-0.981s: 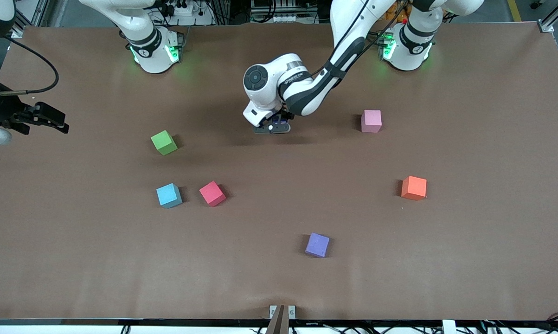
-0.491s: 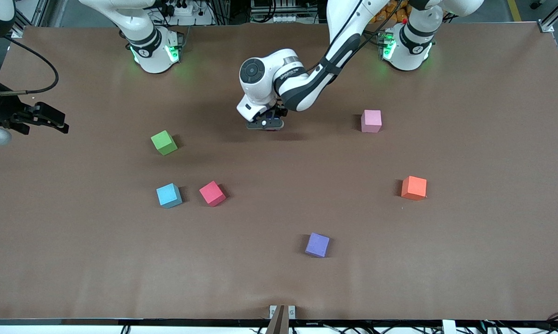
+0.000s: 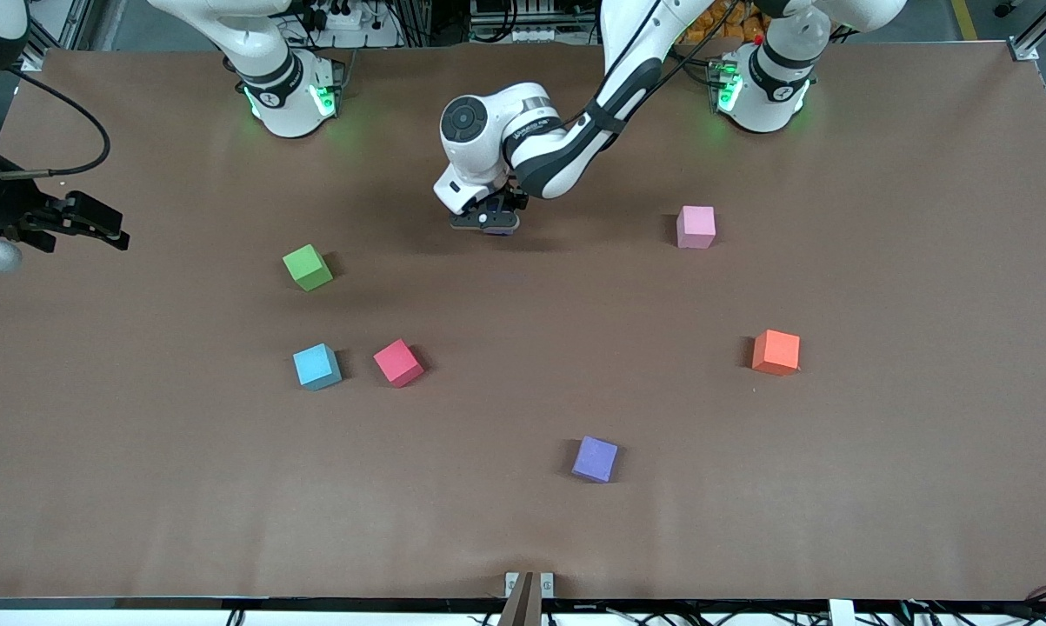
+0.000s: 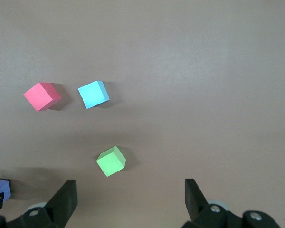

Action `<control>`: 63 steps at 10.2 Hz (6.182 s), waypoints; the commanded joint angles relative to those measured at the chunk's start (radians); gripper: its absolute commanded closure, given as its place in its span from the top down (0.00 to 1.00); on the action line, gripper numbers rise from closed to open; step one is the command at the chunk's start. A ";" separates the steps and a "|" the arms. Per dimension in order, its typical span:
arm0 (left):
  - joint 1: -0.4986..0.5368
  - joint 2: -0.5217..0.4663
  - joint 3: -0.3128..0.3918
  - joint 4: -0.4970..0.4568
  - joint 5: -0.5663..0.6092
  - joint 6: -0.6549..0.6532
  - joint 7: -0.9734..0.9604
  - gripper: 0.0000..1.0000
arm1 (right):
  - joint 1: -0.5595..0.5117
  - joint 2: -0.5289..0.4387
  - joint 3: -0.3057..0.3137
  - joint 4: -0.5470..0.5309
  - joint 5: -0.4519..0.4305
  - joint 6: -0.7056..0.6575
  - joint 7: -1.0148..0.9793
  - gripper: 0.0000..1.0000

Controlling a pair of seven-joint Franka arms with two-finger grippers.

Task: Arrange blocks into number 1
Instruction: 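Carry the purple cube with the left gripper toward the table's middle, then lower the purple cube onto the table and open the left gripper, then move the left gripper to the pink cube and grasp it, then lift the pink cube and lower it in line with the purple cube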

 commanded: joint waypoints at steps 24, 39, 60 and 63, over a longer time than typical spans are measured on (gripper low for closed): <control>0.010 -0.291 -0.097 -0.300 0.083 -0.077 0.116 1.00 | -0.009 0.003 0.009 0.016 -0.010 -0.013 -0.010 1.00; 0.372 -0.337 -0.414 -0.544 0.059 0.138 0.377 1.00 | -0.009 0.003 0.009 0.016 -0.010 -0.013 -0.010 1.00; 0.350 -0.207 -0.405 -0.533 0.082 0.231 0.314 0.20 | -0.012 0.003 0.009 0.013 -0.010 -0.021 -0.010 1.00; 0.352 -0.199 -0.402 -0.515 0.087 0.231 0.206 0.00 | -0.012 0.003 0.009 0.013 -0.010 -0.021 -0.010 1.00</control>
